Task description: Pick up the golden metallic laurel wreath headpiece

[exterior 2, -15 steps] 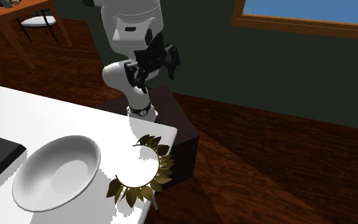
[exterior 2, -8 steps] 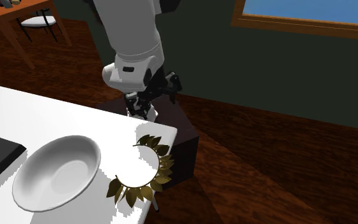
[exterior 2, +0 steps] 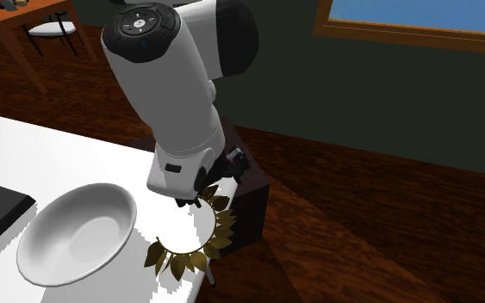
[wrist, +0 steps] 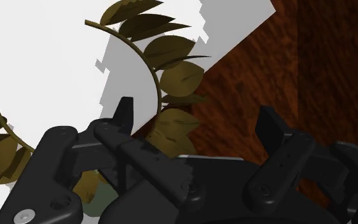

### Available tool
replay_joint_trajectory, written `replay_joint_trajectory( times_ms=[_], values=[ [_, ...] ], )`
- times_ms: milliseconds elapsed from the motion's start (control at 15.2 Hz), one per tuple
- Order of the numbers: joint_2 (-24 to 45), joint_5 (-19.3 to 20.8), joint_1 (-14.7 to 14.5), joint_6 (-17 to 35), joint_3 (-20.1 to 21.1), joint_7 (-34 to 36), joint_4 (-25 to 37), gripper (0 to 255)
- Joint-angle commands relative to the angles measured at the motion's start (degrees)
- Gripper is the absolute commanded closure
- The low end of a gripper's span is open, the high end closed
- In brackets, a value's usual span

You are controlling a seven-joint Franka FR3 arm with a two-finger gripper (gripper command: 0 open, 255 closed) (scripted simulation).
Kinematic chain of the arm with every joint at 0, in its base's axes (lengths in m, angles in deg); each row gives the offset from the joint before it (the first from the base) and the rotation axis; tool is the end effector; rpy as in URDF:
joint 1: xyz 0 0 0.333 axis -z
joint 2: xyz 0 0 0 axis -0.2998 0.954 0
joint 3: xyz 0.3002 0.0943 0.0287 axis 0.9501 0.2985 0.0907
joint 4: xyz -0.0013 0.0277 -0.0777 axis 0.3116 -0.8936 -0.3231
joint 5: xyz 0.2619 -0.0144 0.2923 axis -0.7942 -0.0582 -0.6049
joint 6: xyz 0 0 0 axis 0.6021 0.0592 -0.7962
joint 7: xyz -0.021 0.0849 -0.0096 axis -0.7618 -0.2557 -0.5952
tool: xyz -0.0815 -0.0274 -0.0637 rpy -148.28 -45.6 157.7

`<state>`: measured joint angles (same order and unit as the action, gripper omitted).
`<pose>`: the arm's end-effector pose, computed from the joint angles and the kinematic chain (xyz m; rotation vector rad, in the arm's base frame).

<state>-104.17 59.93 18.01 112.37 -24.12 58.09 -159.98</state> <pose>0.4408 -0.0368 0.5147 -2.9741 -0.1409 0.1095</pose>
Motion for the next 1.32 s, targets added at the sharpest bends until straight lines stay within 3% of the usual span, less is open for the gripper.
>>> replay_joint_trajectory(
  times_ms=[0,462,528,1254],
  values=[
    [0.61,-0.11,0.00,1.56,-0.04,-0.18,-0.98,0],
    [1.36,-0.31,-0.01,5.88,-0.06,-0.80,-4.60,0],
    [1.39,-0.31,-0.01,5.87,-0.07,-0.81,-4.56,255],
    [1.03,-0.22,0.01,4.32,-0.04,-0.57,-3.35,255]
  ],
)
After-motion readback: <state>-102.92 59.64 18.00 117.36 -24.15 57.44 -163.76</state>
